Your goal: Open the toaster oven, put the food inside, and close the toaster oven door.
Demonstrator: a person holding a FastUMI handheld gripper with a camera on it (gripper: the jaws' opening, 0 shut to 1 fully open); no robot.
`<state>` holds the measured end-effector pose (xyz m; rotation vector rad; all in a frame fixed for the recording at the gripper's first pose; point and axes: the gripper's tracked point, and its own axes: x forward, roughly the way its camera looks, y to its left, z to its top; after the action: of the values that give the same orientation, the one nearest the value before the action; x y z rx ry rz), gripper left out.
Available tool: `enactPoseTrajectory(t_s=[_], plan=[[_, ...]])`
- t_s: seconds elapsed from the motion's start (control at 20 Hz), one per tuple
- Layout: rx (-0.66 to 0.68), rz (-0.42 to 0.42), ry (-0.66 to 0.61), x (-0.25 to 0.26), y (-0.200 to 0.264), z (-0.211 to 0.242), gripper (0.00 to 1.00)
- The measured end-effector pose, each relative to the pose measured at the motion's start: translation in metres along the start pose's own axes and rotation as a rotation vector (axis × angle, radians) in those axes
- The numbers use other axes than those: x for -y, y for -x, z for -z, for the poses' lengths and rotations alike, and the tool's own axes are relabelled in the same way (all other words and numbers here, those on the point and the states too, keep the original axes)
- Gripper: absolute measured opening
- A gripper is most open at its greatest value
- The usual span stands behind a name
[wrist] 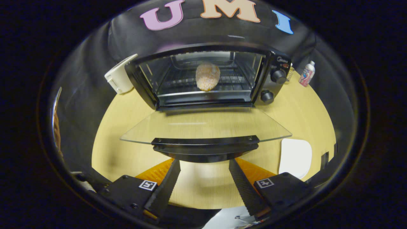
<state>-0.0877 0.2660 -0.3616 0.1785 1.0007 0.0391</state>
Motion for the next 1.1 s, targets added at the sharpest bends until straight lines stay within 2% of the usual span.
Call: enactPoseTrajectory(t_s=[0.15, 0.4, 0.7, 0.9, 1.1], plan=[[0.054, -0.046, -0.051, -0.013, 0.000, -0.029, 0.97], [0.135, -0.070, -0.065, -0.018, -0.006, -0.076, 0.97], [0.247, -0.023, -0.060, -0.005, -0.002, -0.135, 0.97], [0.313, 0.001, -0.052, 0.004, 0.025, -0.150, 0.97], [0.433, -0.002, -0.077, 0.010, 0.072, -0.179, 0.97]])
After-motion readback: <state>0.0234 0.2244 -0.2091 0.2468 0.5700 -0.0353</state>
